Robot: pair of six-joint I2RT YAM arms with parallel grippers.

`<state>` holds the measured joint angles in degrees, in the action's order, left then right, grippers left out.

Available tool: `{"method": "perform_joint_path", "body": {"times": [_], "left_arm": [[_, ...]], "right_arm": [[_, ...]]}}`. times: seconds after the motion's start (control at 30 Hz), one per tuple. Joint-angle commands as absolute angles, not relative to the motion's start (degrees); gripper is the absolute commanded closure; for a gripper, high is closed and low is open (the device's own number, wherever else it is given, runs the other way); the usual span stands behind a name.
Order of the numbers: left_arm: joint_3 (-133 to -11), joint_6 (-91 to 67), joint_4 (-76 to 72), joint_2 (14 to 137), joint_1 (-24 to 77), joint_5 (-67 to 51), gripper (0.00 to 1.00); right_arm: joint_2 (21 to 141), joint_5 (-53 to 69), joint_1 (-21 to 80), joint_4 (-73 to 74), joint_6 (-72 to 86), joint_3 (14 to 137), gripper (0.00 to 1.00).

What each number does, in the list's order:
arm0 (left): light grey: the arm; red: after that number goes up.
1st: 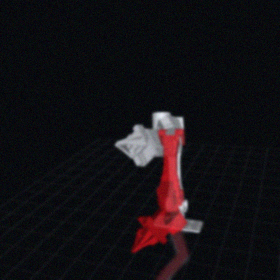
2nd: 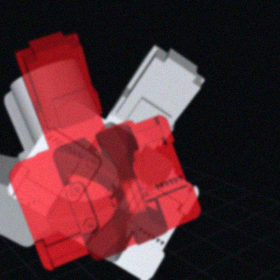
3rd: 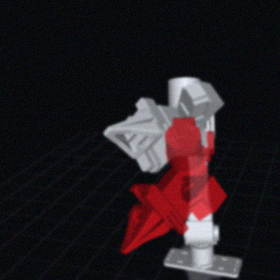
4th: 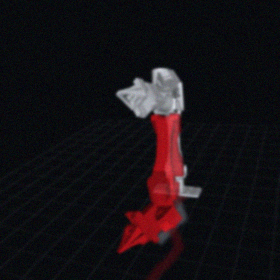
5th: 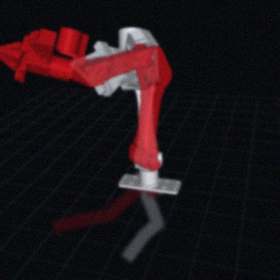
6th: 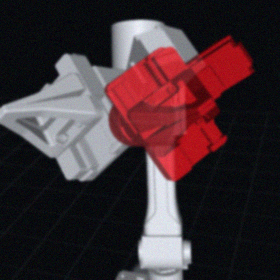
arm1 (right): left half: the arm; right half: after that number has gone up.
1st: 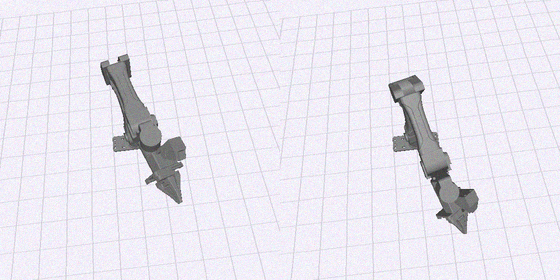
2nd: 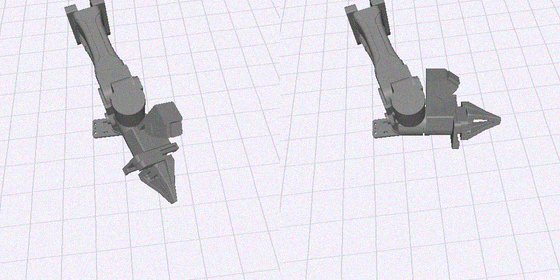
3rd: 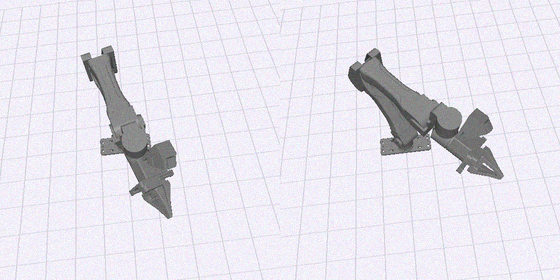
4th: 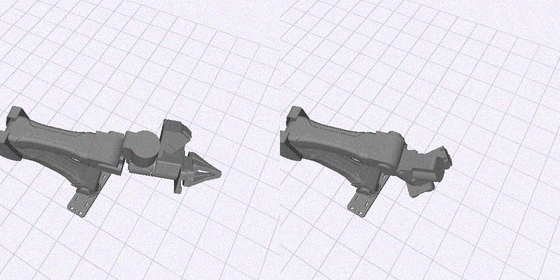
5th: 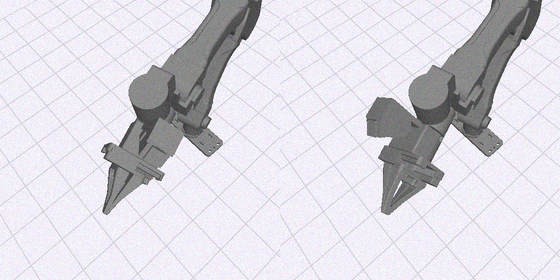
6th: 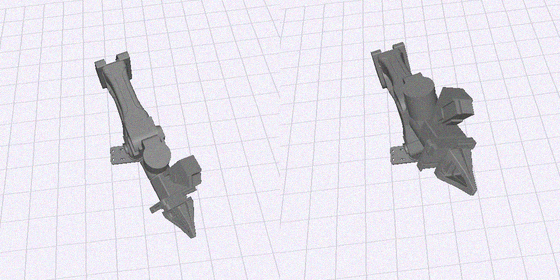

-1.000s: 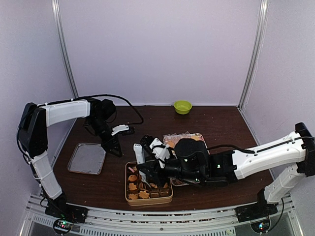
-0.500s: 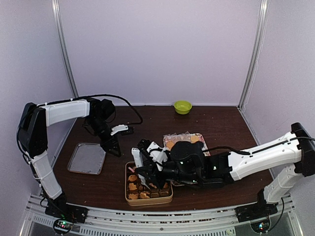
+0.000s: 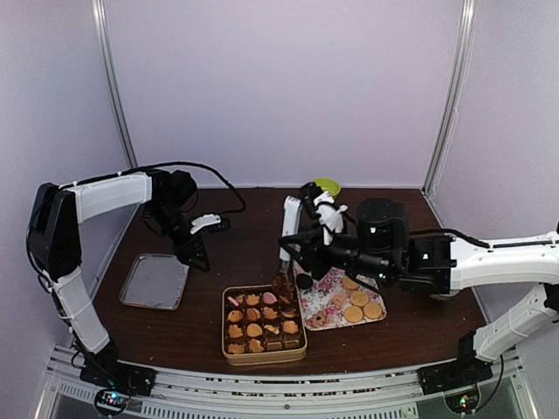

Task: Pack the cookies
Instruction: Adjust the fake cookies in the empty pocket of the box, then pick up the fake cookies from the plate.

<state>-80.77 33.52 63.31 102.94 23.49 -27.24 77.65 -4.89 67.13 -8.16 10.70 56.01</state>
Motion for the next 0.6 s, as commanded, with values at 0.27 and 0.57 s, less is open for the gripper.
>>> {"method": "perform_joint_path", "body": {"times": [0.27, 0.57], "left_arm": [[-82.21, 33.76, 64.0, 102.13, 21.86, -29.03, 0.47], [-82.35, 33.58, 63.63, 102.57, 21.81, -29.43, 0.47]], "right_arm": [[67.32, -24.25, 53.47, -10.42, 10.45, 39.97, 0.64], [70.48, -24.38, 48.99, -17.08, 11.59, 36.24, 0.59]]}}
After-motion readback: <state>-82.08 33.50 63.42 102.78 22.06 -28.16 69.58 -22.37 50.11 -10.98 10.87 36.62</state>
